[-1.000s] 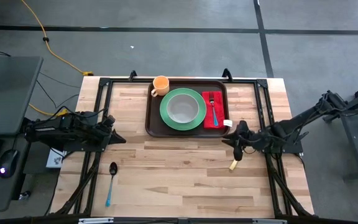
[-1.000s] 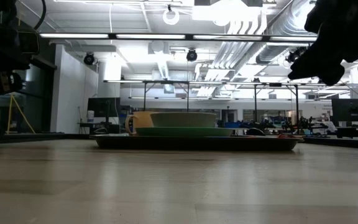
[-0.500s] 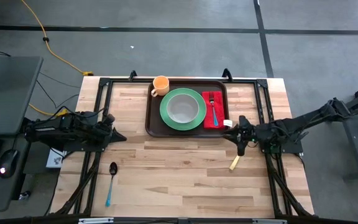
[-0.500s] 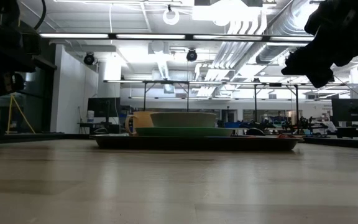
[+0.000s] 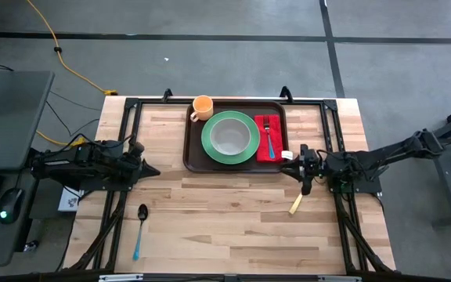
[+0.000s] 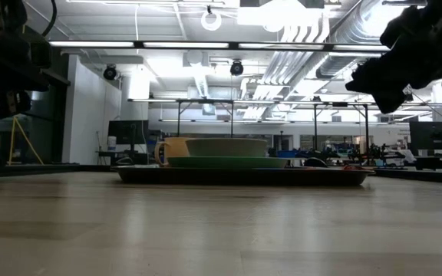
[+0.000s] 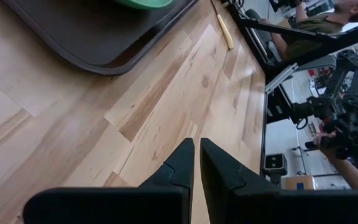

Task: Set up tray
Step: Put the blue spoon on the red table napkin to right of the green plate

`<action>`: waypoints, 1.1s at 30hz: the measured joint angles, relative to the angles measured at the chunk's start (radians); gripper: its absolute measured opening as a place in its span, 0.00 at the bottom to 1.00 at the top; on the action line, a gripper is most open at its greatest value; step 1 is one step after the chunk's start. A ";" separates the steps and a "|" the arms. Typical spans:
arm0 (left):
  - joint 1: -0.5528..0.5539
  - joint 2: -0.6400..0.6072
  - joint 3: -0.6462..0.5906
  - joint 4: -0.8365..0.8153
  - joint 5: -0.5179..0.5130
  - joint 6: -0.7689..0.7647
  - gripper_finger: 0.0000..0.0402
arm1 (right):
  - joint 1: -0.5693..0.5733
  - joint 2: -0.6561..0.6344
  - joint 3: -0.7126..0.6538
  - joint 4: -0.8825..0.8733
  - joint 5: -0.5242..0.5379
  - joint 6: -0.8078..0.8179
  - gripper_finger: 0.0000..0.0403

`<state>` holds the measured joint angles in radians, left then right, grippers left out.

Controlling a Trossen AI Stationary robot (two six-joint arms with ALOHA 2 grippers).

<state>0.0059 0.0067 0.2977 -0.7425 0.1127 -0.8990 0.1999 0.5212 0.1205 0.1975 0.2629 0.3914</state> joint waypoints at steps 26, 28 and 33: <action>0.000 0.000 0.000 0.000 -0.003 0.007 0.14 | -0.147 0.000 -0.110 0.234 -0.168 -0.057 0.21; 0.000 0.000 0.000 0.000 -0.003 0.007 0.14 | -0.165 0.000 -0.110 0.234 -0.169 -0.056 0.21; 0.000 0.000 0.000 -0.001 -0.003 0.007 0.14 | -0.218 0.000 -0.110 0.257 -0.221 -0.044 0.21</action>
<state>0.0060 0.0070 0.2977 -0.7433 0.1097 -0.8921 -0.0180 0.5209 0.0105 0.4541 0.0422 0.3473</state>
